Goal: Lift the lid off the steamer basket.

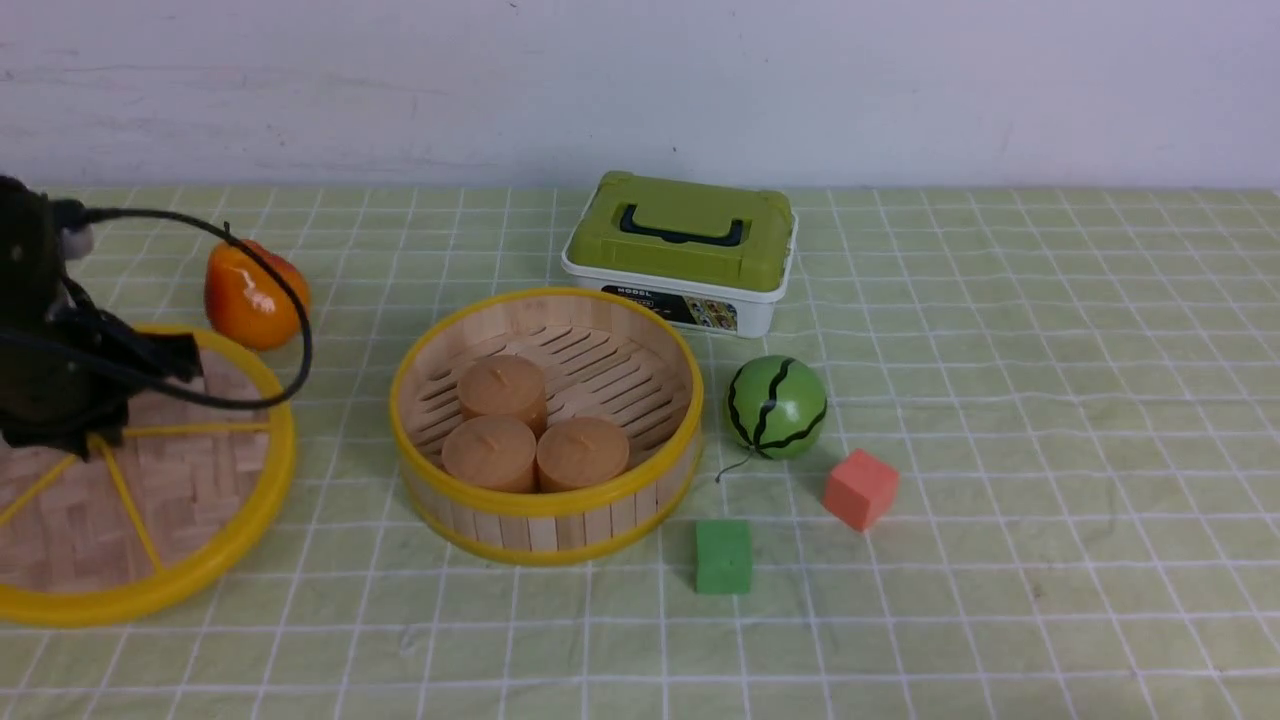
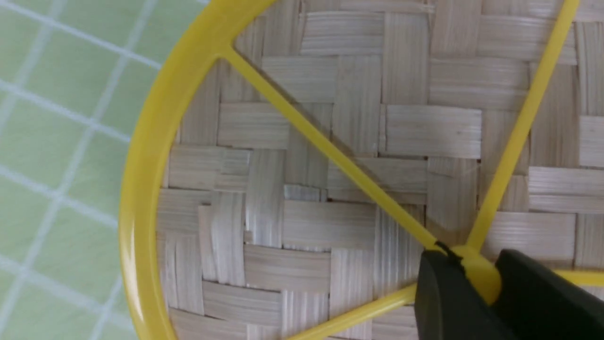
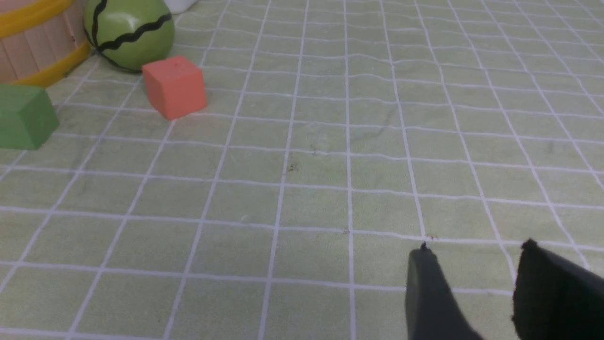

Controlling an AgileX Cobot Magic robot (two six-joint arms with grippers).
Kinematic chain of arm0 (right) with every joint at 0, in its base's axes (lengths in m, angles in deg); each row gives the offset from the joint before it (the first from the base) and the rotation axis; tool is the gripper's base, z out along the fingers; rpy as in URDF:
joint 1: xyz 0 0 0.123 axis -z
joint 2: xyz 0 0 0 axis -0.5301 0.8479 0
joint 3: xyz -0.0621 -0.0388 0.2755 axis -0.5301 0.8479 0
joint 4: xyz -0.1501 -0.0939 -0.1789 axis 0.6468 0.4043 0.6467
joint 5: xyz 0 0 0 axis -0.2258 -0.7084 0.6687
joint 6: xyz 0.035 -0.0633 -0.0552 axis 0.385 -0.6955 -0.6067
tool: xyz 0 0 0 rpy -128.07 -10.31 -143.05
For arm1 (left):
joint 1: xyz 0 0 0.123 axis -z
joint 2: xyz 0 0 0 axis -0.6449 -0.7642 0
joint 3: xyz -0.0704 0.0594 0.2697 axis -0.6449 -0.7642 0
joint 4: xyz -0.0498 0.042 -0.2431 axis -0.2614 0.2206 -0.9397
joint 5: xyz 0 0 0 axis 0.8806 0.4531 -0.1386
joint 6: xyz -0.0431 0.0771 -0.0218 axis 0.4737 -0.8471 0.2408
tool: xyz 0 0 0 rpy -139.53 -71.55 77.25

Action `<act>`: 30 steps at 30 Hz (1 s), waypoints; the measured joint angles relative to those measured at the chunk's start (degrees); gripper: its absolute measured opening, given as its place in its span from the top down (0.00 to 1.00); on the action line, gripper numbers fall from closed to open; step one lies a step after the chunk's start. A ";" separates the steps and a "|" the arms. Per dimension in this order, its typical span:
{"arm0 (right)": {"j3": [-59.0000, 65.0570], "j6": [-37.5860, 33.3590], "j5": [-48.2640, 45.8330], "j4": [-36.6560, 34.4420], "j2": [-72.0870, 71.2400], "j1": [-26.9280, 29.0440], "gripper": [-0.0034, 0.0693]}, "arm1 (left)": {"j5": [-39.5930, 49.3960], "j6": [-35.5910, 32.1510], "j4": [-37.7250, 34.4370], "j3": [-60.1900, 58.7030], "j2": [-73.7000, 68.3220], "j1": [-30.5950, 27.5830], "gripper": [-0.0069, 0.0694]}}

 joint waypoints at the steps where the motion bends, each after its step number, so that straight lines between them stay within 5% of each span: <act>1: 0.00 0.00 0.00 0.00 0.00 0.00 0.62 | -1.68 0.00 0.00 -0.06 -1.25 0.00 0.76; 7: 0.00 0.00 0.00 0.00 0.00 0.00 0.62 | -7.11 0.00 0.00 -0.11 -5.78 0.00 0.76; 15: 0.00 0.00 0.00 0.00 0.00 0.00 0.62 | -7.48 -1.03 -4.36 -0.22 -0.32 0.77 0.44; 18: 0.00 0.00 0.00 0.00 0.00 0.00 0.62 | -7.14 -3.50 -5.05 -0.22 6.39 3.00 0.42; 21: 0.00 0.00 0.00 0.00 0.00 0.00 0.62 | -7.00 -5.97 -5.34 -0.22 15.99 6.88 0.47; 28: 0.00 0.00 0.00 0.00 0.00 0.00 0.62 | -7.91 -9.15 -5.50 -0.79 43.84 19.12 0.88; 30: 0.00 0.00 0.00 0.00 0.00 0.00 0.62 | -8.15 -8.43 -6.20 -2.96 50.08 20.15 0.93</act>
